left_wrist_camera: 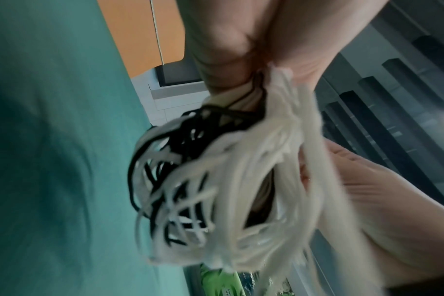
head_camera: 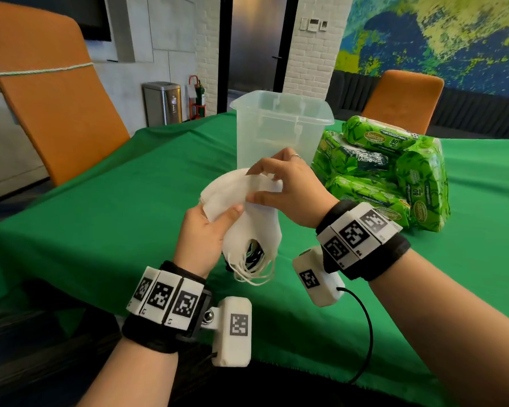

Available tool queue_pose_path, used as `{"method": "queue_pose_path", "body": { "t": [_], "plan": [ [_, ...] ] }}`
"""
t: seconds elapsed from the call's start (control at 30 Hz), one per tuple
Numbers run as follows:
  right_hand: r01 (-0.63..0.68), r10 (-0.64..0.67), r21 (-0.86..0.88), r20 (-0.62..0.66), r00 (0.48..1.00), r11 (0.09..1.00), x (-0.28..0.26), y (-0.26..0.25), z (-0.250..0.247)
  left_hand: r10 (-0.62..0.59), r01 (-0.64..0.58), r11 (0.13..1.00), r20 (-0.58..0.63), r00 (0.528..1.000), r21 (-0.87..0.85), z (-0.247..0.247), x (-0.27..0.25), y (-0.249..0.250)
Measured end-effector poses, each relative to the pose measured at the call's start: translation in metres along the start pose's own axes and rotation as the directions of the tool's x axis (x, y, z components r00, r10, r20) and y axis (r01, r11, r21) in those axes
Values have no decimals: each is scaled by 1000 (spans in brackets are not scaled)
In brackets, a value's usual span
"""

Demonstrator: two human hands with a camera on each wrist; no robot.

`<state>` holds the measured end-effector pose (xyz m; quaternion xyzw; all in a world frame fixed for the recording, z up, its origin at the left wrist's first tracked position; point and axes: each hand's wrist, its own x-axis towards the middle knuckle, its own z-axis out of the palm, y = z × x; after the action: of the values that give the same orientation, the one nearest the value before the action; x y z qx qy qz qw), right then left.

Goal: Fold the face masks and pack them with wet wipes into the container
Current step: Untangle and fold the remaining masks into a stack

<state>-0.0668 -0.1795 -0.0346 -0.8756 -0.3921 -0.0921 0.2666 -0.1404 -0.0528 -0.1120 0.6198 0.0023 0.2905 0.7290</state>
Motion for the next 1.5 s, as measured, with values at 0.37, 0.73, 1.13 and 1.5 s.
{"method": "queue_pose_path", "body": {
  "t": [0.37,0.73,1.13,1.5],
  "plan": [
    [-21,11,128,81,997,991,10,4,-21,39,-40,999,19,999,30,3,-4,6],
    [-41,15,223,117,993,974,12,11,-22,192,-201,976,104,976,82,8,-9,8],
    [-448,474,-158,222,852,880,-19,93,-43,205,-209,973,47,978,99,14,-12,1],
    [-501,726,-542,361,586,674,-46,121,-36,-2,-6,992,62,998,129,17,-11,1]
  ]
}}
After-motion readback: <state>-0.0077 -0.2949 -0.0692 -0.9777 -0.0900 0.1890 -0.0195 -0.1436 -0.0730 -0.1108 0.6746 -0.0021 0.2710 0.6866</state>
